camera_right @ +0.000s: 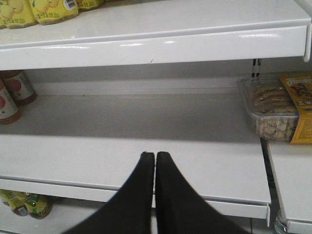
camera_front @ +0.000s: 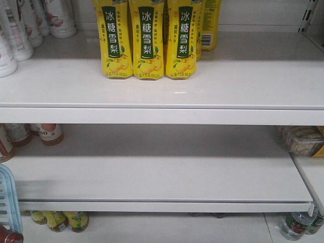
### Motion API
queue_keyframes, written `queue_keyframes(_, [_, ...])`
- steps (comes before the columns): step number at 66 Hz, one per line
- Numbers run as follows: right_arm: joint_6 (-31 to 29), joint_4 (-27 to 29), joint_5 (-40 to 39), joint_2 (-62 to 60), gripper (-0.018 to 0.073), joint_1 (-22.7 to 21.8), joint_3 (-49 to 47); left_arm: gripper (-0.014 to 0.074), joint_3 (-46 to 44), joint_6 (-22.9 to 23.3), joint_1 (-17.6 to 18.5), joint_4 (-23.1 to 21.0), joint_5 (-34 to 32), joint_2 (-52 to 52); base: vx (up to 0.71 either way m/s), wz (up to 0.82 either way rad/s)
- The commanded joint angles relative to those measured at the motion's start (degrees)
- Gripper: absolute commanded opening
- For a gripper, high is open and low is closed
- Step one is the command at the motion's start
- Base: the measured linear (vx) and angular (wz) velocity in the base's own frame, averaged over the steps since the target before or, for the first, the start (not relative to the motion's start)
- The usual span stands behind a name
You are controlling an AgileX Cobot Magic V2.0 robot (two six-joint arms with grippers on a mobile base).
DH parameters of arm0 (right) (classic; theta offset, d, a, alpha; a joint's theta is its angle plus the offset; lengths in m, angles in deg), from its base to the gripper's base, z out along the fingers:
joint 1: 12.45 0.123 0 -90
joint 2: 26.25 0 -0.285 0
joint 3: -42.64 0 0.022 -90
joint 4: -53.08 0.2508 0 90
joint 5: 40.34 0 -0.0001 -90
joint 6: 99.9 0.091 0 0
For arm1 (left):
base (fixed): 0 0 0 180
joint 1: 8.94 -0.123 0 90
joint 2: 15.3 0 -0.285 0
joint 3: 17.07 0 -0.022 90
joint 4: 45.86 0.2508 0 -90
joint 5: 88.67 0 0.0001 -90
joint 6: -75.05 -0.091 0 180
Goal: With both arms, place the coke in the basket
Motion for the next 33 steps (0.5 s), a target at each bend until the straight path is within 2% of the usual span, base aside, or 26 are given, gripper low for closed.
queue_keyframes(1, [-0.3,-2.0,-3.9,1.0,-0.0008,0.0,-1.2,-0.0006,-2.1,-1.1,-0.1,2.2,-10.1,-1.3,0.0,0.0])
queue_keyframes(33, [-0.3,-2.0,-3.9,1.0,-0.0008,0.0,-1.2,-0.0006,-2.1,-1.1,-0.1,2.2,-10.1,-1.3,0.0,0.0])
